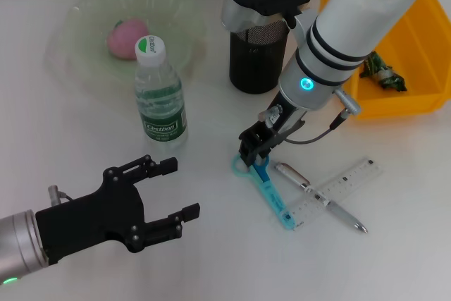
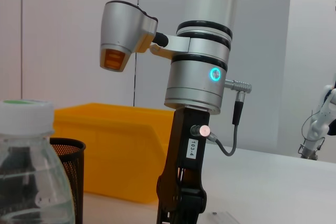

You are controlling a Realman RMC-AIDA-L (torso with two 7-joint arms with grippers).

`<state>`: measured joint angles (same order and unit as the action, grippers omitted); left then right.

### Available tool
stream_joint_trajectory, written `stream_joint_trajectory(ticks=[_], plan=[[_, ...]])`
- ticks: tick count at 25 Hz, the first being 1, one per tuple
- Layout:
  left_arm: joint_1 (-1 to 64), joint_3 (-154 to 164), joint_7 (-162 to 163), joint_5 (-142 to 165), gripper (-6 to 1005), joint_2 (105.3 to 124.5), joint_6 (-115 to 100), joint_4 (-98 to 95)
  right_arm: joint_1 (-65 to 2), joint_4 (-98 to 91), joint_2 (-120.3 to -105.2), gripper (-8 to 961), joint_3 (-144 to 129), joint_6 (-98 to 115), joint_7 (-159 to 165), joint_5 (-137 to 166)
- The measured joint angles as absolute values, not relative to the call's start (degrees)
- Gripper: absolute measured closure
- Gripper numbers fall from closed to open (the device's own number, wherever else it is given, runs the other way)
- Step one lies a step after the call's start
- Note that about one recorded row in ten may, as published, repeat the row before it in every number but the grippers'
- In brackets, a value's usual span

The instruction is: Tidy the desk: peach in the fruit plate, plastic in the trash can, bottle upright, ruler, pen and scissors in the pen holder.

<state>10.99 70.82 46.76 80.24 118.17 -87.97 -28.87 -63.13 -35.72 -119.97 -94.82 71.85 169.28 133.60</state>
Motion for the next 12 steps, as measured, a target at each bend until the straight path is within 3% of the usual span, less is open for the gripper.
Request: stream_joint_trajectory(ticks=[12], plan=[[11.7, 70.7, 46.7, 80.2, 230, 118.22, -87.9, -27.8, -63.3, -35.6, -119.97, 687, -98.4, 70.3, 169.2, 131.2]])
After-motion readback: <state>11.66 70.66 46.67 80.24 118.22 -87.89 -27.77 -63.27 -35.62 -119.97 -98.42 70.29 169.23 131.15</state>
